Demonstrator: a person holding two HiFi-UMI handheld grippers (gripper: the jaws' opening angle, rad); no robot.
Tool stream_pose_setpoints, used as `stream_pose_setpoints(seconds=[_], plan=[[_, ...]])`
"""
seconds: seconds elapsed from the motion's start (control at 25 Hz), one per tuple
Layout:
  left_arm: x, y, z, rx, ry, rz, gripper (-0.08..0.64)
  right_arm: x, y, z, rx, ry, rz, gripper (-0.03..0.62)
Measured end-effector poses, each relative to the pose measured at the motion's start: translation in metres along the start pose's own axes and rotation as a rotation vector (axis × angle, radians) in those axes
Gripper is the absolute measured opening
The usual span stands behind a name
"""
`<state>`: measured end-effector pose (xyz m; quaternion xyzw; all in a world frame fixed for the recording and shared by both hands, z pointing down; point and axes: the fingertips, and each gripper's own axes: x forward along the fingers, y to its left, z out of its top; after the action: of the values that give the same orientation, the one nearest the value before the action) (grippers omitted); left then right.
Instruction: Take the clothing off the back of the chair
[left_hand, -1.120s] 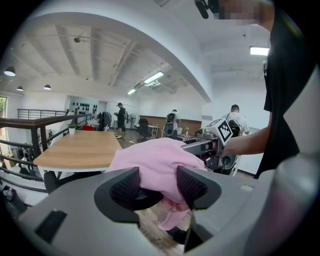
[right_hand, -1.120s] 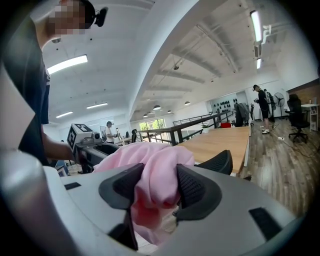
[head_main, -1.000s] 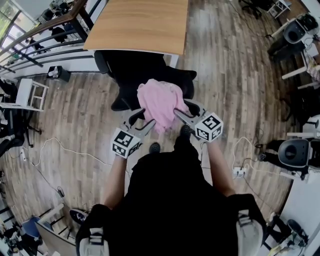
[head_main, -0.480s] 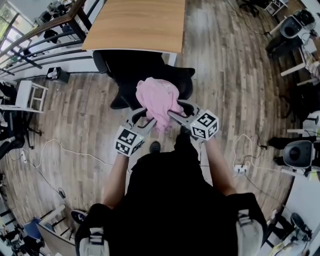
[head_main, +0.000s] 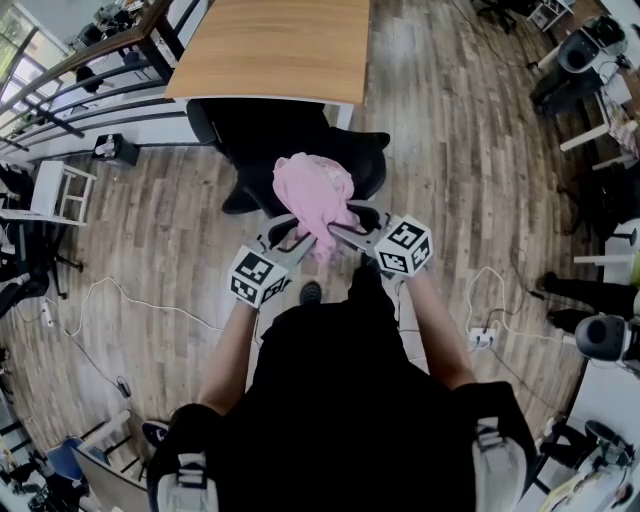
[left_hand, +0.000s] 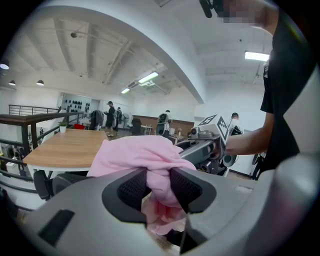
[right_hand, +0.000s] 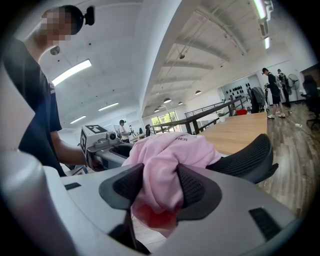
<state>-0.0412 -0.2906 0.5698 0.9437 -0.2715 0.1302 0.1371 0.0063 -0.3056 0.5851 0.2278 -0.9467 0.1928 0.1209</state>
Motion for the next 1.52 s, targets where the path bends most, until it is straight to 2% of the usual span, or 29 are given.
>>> stream_pose_setpoints(seconds=[0.24,0.4,0.52,0.84,1.08,1.28,1.52], plan=[[0.002,-0.003,0.001,0.013,-0.015,-0.023,0.133,-0.002,0.006,0.005,-0.031,-0.047,-0.061,0.146],[0.000,-0.008,0.001,0.016,-0.025,-0.054,0.126,-0.003,0.010,0.003,-0.044,-0.061,-0.075,0.137],[-0.003,-0.008,0.008,0.047,-0.045,-0.072,0.122,-0.004,0.013,0.010,-0.058,-0.079,-0.092,0.131],[-0.022,-0.017,0.022,0.080,-0.134,-0.098,0.112,-0.011,0.037,0.028,-0.079,-0.167,-0.194,0.121],[-0.030,-0.020,0.029,0.103,-0.157,-0.136,0.110,-0.014,0.046,0.037,-0.107,-0.217,-0.244,0.120],[-0.037,-0.022,0.044,0.126,-0.188,-0.131,0.107,-0.019,0.051,0.052,-0.135,-0.263,-0.277,0.115],[-0.037,-0.038,0.058,0.120,-0.199,-0.115,0.107,-0.038,0.057,0.068,-0.143,-0.301,-0.270,0.115]])
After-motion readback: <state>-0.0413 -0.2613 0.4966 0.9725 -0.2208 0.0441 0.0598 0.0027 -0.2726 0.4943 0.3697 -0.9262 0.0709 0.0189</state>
